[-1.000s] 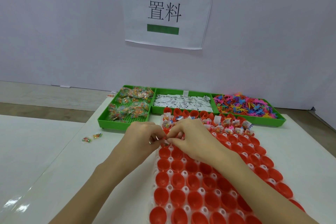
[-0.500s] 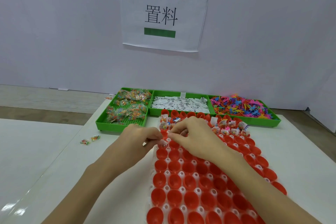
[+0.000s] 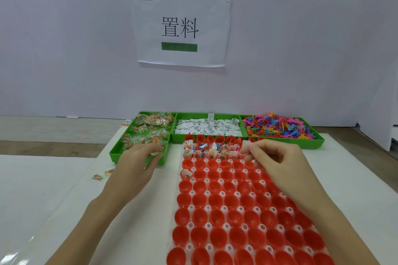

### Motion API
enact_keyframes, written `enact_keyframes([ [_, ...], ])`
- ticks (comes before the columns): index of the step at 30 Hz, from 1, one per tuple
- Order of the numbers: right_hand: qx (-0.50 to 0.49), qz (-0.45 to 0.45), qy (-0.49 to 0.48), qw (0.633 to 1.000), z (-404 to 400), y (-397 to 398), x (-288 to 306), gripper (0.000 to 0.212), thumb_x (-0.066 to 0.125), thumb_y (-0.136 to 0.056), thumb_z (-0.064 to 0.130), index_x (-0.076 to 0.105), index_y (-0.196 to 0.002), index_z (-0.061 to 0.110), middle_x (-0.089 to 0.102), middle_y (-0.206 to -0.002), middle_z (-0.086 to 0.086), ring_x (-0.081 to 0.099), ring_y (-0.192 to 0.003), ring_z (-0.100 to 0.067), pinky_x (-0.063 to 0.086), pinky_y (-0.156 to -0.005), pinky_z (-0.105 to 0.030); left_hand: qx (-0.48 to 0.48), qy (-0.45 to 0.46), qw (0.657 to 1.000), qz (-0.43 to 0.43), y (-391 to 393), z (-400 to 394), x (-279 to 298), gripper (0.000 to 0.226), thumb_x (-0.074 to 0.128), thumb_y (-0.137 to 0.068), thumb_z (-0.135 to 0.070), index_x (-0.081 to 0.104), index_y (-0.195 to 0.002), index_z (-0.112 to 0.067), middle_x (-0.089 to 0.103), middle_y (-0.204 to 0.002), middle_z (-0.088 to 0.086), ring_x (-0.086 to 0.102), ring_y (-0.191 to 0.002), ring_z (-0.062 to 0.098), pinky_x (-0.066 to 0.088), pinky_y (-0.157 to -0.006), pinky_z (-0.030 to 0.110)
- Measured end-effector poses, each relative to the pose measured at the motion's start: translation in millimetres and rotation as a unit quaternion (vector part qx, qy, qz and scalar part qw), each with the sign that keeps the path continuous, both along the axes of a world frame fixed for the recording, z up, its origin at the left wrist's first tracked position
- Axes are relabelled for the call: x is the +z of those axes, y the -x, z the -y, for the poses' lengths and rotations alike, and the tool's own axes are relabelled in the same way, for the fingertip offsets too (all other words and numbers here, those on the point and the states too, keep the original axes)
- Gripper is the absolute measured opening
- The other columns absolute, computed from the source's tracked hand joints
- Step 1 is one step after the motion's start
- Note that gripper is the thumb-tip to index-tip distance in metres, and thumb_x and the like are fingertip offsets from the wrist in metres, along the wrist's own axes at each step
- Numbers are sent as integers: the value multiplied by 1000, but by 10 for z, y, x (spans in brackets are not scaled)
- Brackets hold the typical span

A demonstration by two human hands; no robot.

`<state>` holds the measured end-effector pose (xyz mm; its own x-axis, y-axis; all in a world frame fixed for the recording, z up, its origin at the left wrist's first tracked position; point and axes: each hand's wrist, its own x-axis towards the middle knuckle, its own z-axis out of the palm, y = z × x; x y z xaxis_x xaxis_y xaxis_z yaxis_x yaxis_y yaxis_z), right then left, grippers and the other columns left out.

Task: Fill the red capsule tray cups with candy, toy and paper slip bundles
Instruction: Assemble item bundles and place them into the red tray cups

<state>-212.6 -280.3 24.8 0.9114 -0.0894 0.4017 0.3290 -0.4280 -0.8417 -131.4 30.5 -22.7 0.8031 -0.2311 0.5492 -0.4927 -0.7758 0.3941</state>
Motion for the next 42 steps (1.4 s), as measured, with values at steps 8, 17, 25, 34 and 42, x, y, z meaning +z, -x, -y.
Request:
enact_keyframes([
  [8,7,-7,-9,1000,41,31,-17,25,62,-99,19,81,-86,28,76,-78,8,66,-66,-3,50,-65,-10,-6,-160,987,-27,-114,-93,-113,69,35,-93,-57,76,-108,-4,74,-102,11,70,-90,35,54,-77,46],
  [17,2,-20,-6,1000,28,-4,-91,21,64,-98,24,81,-89,30,76,-77,6,68,-66,-8,54,-68,-16,24,-29,999,-23,-204,-62,-181,8,69,-94,-4,71,-97,3,62,-100,17,55,-79,27,44,-73,39],
  [25,-6,-21,-3,1000,22,3,-111,22,64,-98,21,81,-88,31,77,-77,6,69,-65,-10,57,-70,-21,61,65,994,56,-152,-81,-92,3,77,-86,0,79,-89,0,72,-99,8,69,-87,26,49,-82,29],
  [34,-65,-42,89,993,-58,-308,14,22,64,-99,26,78,-82,26,74,-71,14,69,-65,-5,57,-71,-22,-53,53,987,144,48,161,26,18,81,-78,3,78,-93,-5,73,-97,2,69,-87,13,53,-85,20],
  [42,-36,-112,274,955,60,-1340,244,14,68,-97,19,80,-97,11,77,-90,-2,69,-74,-12,56,-74,-28,-102,156,973,138,273,467,0,25,78,-81,-11,80,-106,-10,75,-108,-6,69,-102,-1,49,-96,12],
])
